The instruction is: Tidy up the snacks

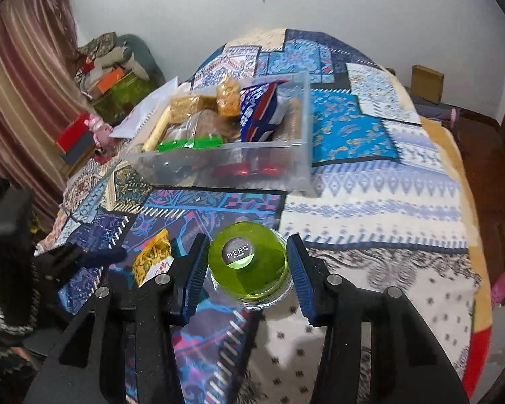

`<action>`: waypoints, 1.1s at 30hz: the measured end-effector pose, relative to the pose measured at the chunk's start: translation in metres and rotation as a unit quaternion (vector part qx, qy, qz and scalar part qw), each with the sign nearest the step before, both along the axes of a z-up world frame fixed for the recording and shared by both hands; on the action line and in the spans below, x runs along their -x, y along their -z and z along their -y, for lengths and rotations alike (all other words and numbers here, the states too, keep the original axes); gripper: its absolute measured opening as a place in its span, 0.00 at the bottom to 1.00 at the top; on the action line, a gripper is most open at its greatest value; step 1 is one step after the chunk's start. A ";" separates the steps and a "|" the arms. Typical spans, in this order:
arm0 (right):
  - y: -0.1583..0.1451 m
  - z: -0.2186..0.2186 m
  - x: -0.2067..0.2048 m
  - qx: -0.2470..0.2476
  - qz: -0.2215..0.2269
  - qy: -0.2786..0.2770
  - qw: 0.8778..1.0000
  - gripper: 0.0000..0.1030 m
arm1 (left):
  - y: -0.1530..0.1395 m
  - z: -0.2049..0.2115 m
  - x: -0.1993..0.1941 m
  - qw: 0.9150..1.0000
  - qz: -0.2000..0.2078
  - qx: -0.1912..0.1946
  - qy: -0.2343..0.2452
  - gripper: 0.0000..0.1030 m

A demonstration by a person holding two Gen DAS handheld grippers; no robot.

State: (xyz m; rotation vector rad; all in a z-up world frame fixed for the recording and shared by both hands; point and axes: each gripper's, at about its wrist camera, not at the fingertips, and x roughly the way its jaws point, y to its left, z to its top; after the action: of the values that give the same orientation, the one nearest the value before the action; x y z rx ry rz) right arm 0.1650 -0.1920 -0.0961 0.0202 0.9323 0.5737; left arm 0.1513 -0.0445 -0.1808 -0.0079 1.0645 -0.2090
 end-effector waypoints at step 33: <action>-0.012 -0.018 -0.008 -0.039 0.012 -0.010 0.999 0.43 | -0.043 -0.067 -0.003 0.991 0.088 0.061 -0.083 0.00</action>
State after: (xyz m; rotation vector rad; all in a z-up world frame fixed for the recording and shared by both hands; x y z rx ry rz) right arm 0.1729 -0.1737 -0.0840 0.0746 0.8872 0.6278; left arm 0.1538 0.0224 -0.1379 -0.1858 0.8695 -0.1213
